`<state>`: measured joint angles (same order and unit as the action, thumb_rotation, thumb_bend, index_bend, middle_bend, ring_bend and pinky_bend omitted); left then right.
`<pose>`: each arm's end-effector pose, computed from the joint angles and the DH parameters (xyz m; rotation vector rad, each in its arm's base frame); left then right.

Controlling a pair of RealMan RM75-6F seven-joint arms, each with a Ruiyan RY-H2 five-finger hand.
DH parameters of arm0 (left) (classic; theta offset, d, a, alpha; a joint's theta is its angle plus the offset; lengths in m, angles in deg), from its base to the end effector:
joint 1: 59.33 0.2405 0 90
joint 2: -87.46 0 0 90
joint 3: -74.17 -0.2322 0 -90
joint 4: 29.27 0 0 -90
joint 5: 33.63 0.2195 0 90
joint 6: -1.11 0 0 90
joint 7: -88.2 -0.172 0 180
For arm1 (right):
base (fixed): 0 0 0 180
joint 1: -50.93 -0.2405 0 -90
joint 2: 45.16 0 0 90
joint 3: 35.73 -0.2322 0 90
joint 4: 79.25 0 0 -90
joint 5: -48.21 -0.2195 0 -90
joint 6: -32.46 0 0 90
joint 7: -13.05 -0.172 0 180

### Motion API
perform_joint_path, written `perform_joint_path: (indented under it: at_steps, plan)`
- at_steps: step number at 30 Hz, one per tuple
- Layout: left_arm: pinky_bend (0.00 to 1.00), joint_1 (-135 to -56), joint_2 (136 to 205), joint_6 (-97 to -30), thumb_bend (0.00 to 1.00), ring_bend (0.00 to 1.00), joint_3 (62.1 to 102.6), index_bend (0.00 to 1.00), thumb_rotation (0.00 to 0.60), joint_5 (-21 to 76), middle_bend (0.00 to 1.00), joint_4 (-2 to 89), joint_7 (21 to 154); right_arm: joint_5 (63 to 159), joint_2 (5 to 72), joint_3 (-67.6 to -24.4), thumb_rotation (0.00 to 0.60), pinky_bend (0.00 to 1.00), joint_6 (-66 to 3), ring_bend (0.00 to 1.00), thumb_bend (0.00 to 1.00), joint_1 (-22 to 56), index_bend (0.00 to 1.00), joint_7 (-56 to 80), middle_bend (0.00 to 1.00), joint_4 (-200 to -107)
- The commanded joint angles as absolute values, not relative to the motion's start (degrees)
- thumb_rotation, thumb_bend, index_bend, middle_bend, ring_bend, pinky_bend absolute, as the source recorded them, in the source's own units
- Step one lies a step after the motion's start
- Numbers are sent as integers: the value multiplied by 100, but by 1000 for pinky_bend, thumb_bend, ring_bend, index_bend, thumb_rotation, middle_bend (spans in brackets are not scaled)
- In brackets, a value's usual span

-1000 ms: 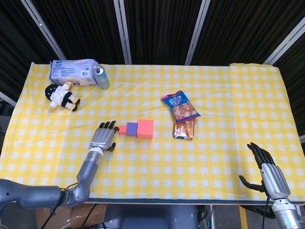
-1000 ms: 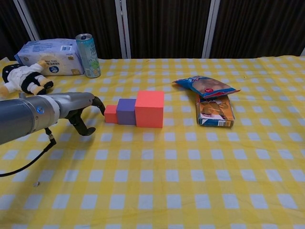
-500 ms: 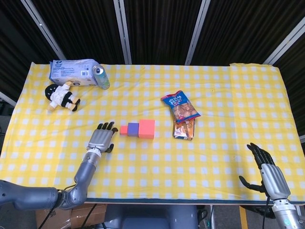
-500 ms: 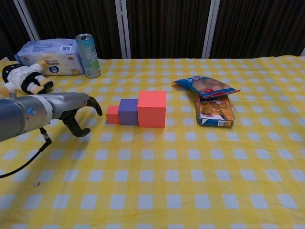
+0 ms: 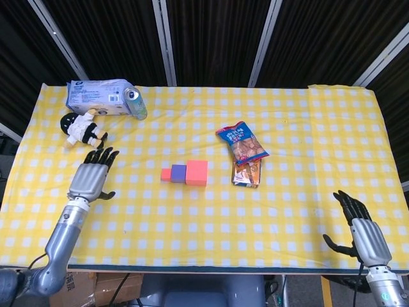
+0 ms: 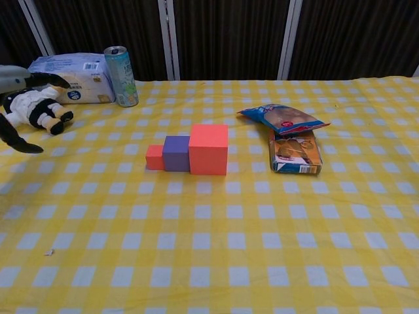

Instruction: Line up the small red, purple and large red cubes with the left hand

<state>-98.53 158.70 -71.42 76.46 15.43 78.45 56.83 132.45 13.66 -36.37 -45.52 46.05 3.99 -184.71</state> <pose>-0.1706 0.3139 0.0509 -1.6404 -0.9494 -0.7081 -0.2676 -0.1936 0.1211 1.3425 -1.2705 1.0028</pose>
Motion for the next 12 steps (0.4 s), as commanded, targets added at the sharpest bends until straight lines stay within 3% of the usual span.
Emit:
perform_joint_path:
  at_steps: [1,6,12]
  plan:
    - [0,-8849,15017,-8125,189,0,6898,0,600,3255,0,8275,6555,13163,1427,-3668,600,0,-4596,0,344,4622,0,581,0,-18449]
    - [0,-8006,14684,-8856,168,0,6288,0,600,4334,0,8036,7155,13162,1540,-3692,600,0,-4702,0,344,4646,0,896,0,-18445]
    - [0,-7435,14472,-9224,168,0,6016,0,600,4825,0,7831,7733,13276,1691,-3694,600,0,-4820,0,344,4656,0,1214,0,-18342]
